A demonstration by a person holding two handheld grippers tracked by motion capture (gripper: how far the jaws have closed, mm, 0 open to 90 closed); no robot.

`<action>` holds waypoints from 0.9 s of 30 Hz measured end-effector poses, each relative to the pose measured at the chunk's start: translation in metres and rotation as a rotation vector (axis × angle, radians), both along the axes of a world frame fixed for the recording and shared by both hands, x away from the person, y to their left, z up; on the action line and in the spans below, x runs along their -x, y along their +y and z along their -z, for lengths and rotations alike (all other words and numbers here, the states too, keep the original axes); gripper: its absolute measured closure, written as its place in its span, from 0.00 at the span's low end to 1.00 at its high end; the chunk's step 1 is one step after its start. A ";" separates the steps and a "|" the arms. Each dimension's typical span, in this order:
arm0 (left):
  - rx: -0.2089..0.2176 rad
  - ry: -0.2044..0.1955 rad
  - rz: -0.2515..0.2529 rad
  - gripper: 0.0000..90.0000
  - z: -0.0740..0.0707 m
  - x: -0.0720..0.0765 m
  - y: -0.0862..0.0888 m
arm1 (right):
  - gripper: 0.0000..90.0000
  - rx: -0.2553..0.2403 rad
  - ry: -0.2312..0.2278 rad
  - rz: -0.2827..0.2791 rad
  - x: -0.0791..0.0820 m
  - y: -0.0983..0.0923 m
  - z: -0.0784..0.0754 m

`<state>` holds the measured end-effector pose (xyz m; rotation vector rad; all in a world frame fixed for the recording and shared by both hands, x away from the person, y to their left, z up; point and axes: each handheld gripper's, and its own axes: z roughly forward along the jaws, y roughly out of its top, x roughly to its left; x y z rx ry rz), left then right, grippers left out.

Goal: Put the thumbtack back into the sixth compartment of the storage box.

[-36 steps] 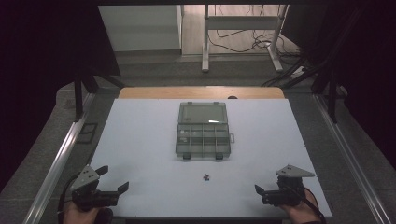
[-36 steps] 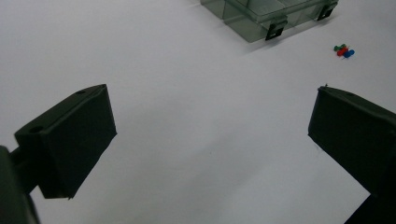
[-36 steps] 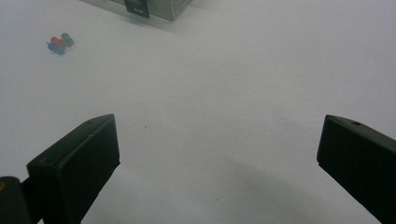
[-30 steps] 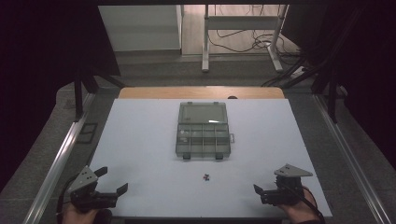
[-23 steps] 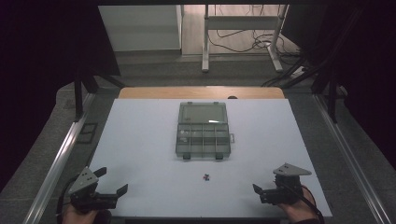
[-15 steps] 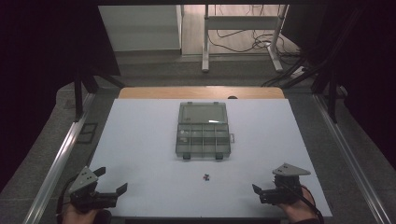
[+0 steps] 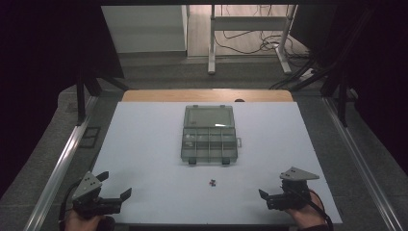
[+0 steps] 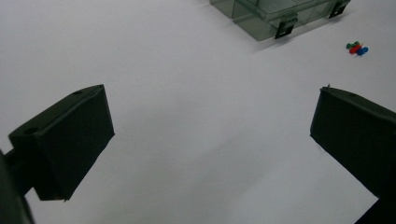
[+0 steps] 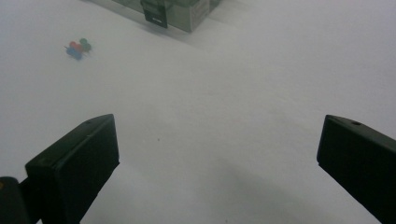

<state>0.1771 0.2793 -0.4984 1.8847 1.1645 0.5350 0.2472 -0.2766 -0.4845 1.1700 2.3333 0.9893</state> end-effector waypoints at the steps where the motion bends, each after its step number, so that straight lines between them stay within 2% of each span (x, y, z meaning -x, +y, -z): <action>1: 0.000 0.000 0.000 0.00 0.000 0.000 0.000 | 0.00 0.000 0.000 0.000 0.000 0.000 0.000; 9: -0.013 0.010 0.021 0.00 0.000 -0.001 -0.002 | 0.00 -0.006 0.002 -0.033 -0.006 0.007 -0.004; 18: -0.020 0.008 0.032 0.00 0.000 -0.001 -0.003 | 0.00 -0.023 0.054 -0.045 -0.013 0.017 -0.006; 27: -0.033 0.004 0.044 0.00 0.000 -0.001 -0.004 | 0.00 -0.028 0.060 -0.062 -0.022 0.028 -0.008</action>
